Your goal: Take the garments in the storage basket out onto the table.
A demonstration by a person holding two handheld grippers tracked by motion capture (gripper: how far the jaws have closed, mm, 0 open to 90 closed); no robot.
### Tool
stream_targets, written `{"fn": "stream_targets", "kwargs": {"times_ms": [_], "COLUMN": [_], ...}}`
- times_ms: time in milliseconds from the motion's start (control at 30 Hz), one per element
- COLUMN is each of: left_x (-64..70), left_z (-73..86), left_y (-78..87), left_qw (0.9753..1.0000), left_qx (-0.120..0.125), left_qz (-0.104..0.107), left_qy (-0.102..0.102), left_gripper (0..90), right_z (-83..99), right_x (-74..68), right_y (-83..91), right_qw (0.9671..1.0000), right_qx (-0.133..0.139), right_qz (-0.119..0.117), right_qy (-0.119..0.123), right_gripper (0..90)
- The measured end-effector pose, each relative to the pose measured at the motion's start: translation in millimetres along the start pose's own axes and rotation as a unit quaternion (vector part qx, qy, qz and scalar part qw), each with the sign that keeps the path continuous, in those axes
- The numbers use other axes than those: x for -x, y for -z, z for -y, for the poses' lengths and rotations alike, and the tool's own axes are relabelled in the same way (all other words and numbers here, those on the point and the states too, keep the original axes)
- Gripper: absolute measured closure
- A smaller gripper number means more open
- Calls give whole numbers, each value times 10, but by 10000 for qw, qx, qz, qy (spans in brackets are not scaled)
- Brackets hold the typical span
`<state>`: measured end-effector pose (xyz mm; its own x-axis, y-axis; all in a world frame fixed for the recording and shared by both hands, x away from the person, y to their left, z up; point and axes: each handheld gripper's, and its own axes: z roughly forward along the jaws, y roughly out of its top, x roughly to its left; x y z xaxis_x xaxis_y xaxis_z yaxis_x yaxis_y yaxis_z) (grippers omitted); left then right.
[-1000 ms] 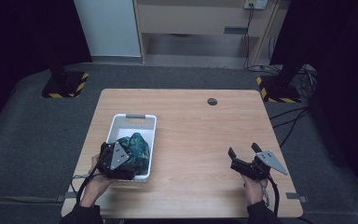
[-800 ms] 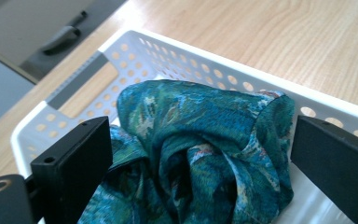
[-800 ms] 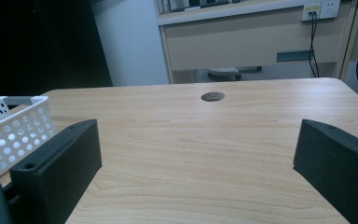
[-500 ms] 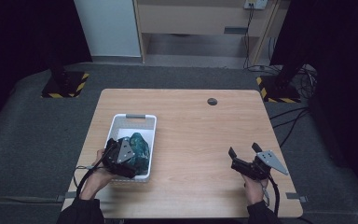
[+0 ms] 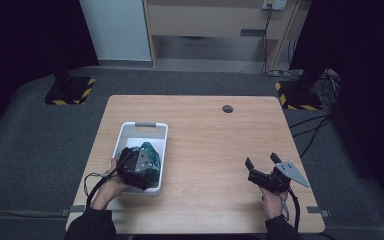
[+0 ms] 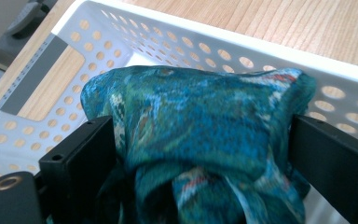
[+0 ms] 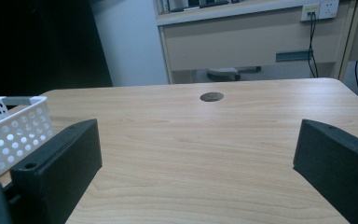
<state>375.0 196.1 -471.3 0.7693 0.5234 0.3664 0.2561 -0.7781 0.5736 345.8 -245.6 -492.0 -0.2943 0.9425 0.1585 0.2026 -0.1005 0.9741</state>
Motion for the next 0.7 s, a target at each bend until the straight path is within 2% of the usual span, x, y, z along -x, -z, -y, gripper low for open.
{"fn": "stream_targets", "kwargs": {"times_ms": [233, 700], "left_x": [15, -23], "left_z": [-60, -63], "left_y": [-100, -142], "left_qw": [10000, 9995], "left_qx": [-90, -286], "left_qz": [8, 21], "left_qy": [-35, 140], "left_gripper": [89, 219], "right_z": [-13, -22], "right_x": [13, 17], "right_y": [14, 19], "right_qw": [10000, 10000], "right_qx": [25, 43], "right_qz": [11, 3], "right_qy": [-10, -17], "right_gripper": [11, 12]}}
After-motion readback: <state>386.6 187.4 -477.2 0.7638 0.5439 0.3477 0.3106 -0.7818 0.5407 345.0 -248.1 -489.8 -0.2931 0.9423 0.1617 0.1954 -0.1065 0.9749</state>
